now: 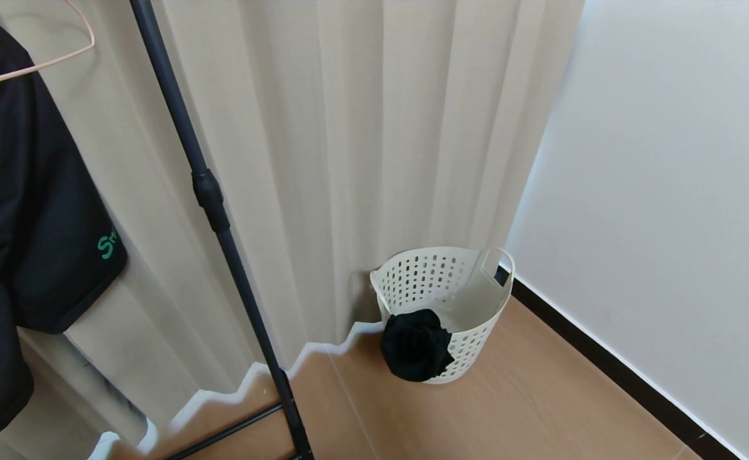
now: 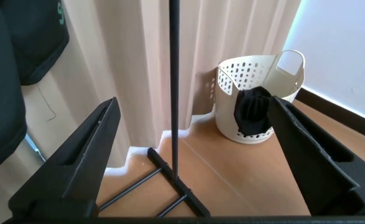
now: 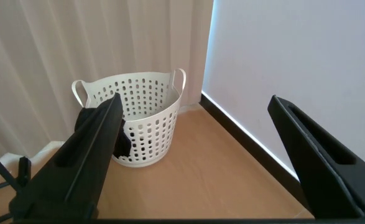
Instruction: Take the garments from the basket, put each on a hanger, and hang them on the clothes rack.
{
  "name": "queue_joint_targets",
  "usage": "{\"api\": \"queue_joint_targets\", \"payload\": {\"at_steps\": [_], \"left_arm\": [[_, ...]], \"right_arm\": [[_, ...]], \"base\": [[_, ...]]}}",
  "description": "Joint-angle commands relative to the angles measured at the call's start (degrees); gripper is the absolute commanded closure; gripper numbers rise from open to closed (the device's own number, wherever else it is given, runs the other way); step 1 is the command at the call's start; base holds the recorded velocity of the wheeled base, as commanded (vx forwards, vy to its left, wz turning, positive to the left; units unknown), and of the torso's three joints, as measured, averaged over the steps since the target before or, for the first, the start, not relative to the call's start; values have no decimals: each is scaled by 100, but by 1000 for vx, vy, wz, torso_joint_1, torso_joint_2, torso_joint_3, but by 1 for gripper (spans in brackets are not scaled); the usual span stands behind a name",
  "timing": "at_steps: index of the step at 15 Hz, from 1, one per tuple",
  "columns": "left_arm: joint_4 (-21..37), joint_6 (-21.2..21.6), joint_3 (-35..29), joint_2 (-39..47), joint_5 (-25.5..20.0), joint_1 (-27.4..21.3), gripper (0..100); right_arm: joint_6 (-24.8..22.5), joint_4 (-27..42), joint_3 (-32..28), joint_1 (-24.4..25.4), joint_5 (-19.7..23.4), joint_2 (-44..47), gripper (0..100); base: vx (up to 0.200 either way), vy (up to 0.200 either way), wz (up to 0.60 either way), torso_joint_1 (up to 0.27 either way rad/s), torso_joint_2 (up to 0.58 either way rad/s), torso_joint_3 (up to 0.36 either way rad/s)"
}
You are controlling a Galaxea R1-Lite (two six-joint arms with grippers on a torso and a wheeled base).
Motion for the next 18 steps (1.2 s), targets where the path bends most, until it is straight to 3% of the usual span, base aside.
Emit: {"api": "queue_joint_targets", "payload": {"at_steps": [1, 5, 14, 18], "left_arm": [[-1, 11, 0, 9, 1, 7, 0], [-1, 38, 0, 9, 1, -2, 0], [8, 90, 0, 9, 1, 7, 0], [8, 90, 0, 9, 1, 7, 0]], "right_arm": [[-1, -2, 0, 0, 0, 9, 0], [-1, -2, 0, 0, 0, 9, 0], [-1, -2, 0, 0, 0, 9, 0], [-1, -2, 0, 0, 0, 9, 0]], "base": [[0, 0, 0, 0, 0, 0], [150, 0, 0, -2, 2, 3], [0, 0, 0, 0, 0, 0], [0, 0, 0, 4, 2, -151]]}}
